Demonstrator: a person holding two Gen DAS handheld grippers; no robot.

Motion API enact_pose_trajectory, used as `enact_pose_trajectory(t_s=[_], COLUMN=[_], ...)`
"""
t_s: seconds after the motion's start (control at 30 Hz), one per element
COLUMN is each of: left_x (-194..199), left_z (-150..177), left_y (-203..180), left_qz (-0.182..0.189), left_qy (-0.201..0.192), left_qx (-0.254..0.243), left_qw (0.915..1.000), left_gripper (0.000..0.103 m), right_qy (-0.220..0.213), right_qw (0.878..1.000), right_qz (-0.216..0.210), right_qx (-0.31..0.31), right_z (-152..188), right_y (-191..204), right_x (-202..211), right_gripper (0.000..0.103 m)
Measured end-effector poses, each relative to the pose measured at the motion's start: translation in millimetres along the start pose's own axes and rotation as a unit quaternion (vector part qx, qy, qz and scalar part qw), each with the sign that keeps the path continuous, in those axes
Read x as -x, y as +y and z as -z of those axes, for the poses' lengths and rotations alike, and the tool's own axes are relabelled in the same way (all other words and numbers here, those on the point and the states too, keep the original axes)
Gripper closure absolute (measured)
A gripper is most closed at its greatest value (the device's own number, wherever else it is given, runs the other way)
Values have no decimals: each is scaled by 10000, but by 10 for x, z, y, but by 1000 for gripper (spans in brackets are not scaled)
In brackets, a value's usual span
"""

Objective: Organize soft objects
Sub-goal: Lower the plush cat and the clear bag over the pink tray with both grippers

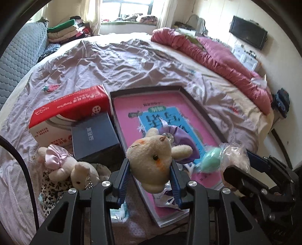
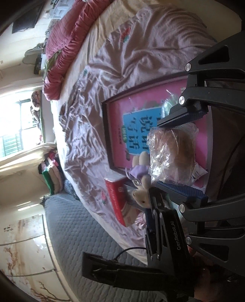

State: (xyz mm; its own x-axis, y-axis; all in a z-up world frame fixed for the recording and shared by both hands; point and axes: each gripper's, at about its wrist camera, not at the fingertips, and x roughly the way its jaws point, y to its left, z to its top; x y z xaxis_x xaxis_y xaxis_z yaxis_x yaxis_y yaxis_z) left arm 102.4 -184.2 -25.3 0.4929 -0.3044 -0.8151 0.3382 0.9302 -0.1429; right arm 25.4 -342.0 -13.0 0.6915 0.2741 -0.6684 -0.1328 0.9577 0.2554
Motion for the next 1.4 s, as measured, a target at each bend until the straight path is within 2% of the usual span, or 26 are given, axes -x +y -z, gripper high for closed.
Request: enact_pose_trajectory(t_s=[0.27, 0.67, 0.93, 1.13, 1.4], left_x=[-160, -402, -402, -405, -460], left_z=[19, 43, 33, 59, 88], left_y=[-2, 4, -14, -66, -67], left_qz=[-178, 25, 136, 258, 329], left_qy=[39, 340, 441, 537, 644], left_qx=[-141, -125, -246, -298, -265], left_qw=[9997, 9993, 9986, 9978, 9970], left_gripper=[63, 63, 63, 62, 62], right_qy=[219, 537, 759, 723, 542], right_qw=[9997, 9986, 9966, 9947, 9946], right_qz=[-88, 22, 299, 707, 880], right_qx=[-56, -7, 65, 167, -32], right_z=[99, 181, 249, 290, 315], right_y=[-17, -31, -20, -71, -233], right_x=[-223, -407, -529, -542, -548], right_gripper=[45, 45, 45, 45, 43])
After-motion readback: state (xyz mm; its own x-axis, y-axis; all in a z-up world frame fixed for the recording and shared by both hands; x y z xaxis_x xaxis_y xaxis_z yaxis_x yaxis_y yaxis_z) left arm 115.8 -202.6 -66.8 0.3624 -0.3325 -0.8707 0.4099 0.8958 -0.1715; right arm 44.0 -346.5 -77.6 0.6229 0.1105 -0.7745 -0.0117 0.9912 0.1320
